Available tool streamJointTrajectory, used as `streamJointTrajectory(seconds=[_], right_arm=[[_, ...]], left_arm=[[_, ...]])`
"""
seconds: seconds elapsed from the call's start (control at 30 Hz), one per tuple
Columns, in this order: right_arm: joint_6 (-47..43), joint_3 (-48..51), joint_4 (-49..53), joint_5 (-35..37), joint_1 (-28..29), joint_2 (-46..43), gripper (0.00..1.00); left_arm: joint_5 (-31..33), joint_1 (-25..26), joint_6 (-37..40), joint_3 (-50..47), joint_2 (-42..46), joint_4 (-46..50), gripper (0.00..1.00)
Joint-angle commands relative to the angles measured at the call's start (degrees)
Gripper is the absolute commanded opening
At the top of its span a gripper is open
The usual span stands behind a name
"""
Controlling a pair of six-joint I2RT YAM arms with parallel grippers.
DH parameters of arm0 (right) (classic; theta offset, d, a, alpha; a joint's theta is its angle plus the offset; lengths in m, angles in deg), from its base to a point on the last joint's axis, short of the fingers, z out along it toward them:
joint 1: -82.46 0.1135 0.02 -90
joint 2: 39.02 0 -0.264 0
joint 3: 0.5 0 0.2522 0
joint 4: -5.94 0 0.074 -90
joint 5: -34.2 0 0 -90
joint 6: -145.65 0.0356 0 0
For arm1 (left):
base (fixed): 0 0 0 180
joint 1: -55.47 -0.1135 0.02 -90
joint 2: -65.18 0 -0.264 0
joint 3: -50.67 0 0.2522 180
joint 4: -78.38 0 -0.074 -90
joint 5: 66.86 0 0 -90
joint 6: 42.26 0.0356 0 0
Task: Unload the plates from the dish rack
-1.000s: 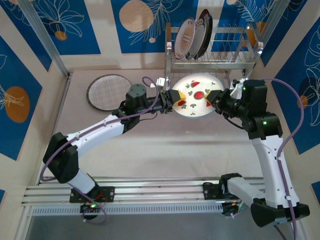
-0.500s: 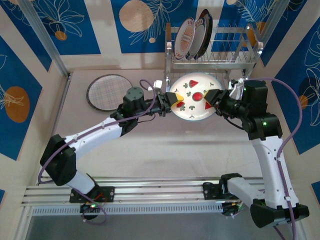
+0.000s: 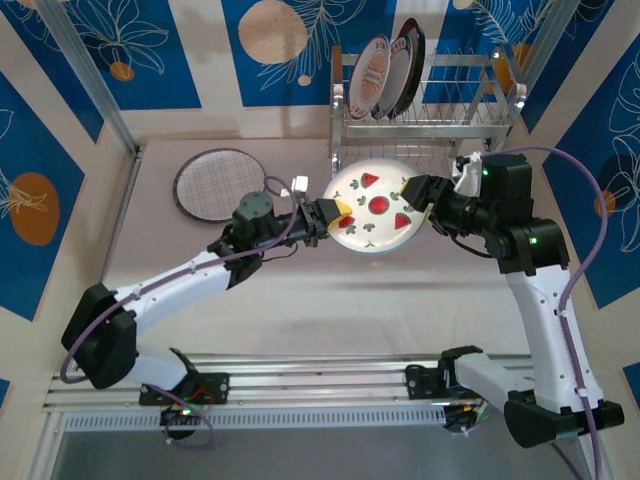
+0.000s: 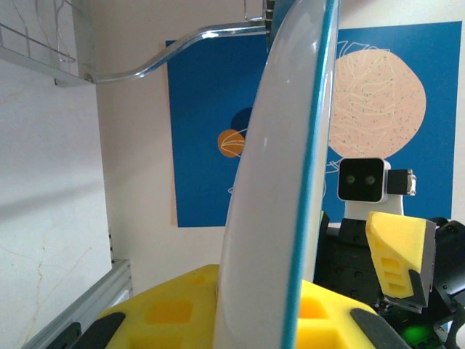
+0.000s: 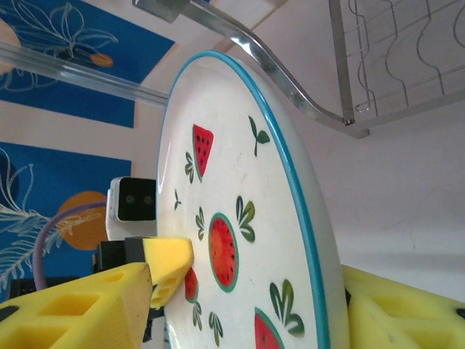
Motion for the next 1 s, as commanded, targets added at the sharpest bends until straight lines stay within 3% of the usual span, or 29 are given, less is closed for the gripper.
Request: streamJointTrajectory(seconds=[0.0,0.33,0.7,0.97], right_arm=[[-4.5,-3.1,2.7,3.7,2.8,0.8,0.64],[-14.2,-6.7,1.8,15.7,16.3,3.0,0.64],[-38.4,10.3,-22.0,22.2,33.6,-5.2,0.63],[-44.6,13.9,-25.5,23.4,36.7,-5.1,0.66]], left_arm=[[1.6,-1.4,-0.6,-1.7,4.4,-5.7,0.0],[3.9,-7.7,-2.4,-12.1,14.7,-3.0,0.0],[7.9,-15.7,3.0,-23.6,27.8,10.1,0.0],[16.4,-16.1,6.4,-32.6,30.1,9.4,0.0]])
